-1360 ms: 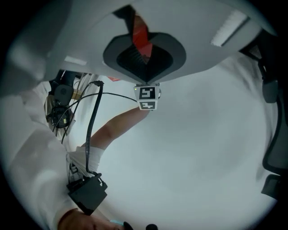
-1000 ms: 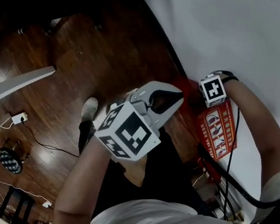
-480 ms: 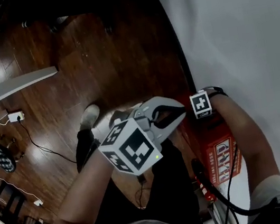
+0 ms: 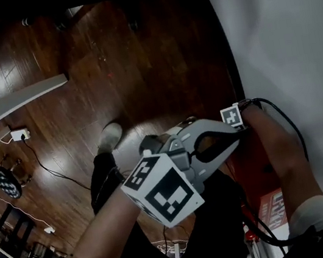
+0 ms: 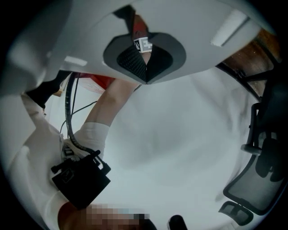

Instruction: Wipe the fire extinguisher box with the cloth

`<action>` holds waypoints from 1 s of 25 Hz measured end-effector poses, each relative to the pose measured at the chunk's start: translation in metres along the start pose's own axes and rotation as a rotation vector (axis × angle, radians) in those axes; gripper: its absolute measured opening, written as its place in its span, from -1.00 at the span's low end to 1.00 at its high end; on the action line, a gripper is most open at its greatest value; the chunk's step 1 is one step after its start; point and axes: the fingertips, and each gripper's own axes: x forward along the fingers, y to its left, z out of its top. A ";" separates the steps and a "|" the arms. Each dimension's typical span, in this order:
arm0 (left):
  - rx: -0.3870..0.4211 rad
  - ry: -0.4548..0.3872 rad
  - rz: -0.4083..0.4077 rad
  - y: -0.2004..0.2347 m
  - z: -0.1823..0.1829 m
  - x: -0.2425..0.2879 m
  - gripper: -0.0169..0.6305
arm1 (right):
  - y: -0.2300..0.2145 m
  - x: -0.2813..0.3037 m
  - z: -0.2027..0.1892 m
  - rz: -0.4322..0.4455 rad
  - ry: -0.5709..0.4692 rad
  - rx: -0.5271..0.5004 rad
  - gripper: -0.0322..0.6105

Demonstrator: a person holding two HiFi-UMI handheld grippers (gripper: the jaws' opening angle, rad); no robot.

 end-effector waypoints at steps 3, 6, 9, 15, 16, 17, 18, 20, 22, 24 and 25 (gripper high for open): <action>-0.014 0.001 0.002 0.005 -0.016 0.004 -0.95 | -0.029 0.023 0.004 -0.036 0.018 0.021 -0.74; -0.029 0.011 0.004 0.010 -0.034 0.004 -0.95 | -0.047 0.042 0.028 -0.041 -0.074 0.040 -0.74; -0.044 0.017 0.008 0.011 -0.045 0.000 -0.95 | -0.062 0.034 0.042 -0.101 -0.152 0.093 -0.74; -0.031 -0.006 -0.006 -0.017 -0.016 -0.030 -0.95 | -0.039 -0.074 0.045 -0.174 -0.332 0.300 -0.74; -0.015 -0.007 -0.018 -0.025 -0.006 -0.037 -0.95 | -0.033 -0.101 0.044 -0.200 -0.375 0.333 -0.74; 0.001 -0.009 -0.030 -0.033 0.005 -0.045 -0.95 | -0.029 -0.130 0.046 -0.246 -0.437 0.350 -0.74; 0.016 -0.012 -0.044 -0.041 0.016 -0.055 -0.95 | -0.023 -0.159 0.048 -0.298 -0.496 0.365 -0.74; 0.049 -0.020 -0.077 -0.055 0.039 -0.078 -0.95 | -0.002 -0.215 0.041 -0.389 -0.574 0.422 -0.74; 0.100 -0.026 -0.133 -0.062 0.063 -0.102 -0.95 | 0.026 -0.275 0.022 -0.471 -0.645 0.518 -0.74; 0.154 -0.032 -0.205 -0.068 0.090 -0.127 -0.95 | 0.064 -0.335 0.002 -0.563 -0.717 0.631 -0.74; 0.177 -0.031 -0.245 -0.073 0.102 -0.140 -0.95 | 0.089 -0.358 -0.005 -0.604 -0.758 0.692 -0.74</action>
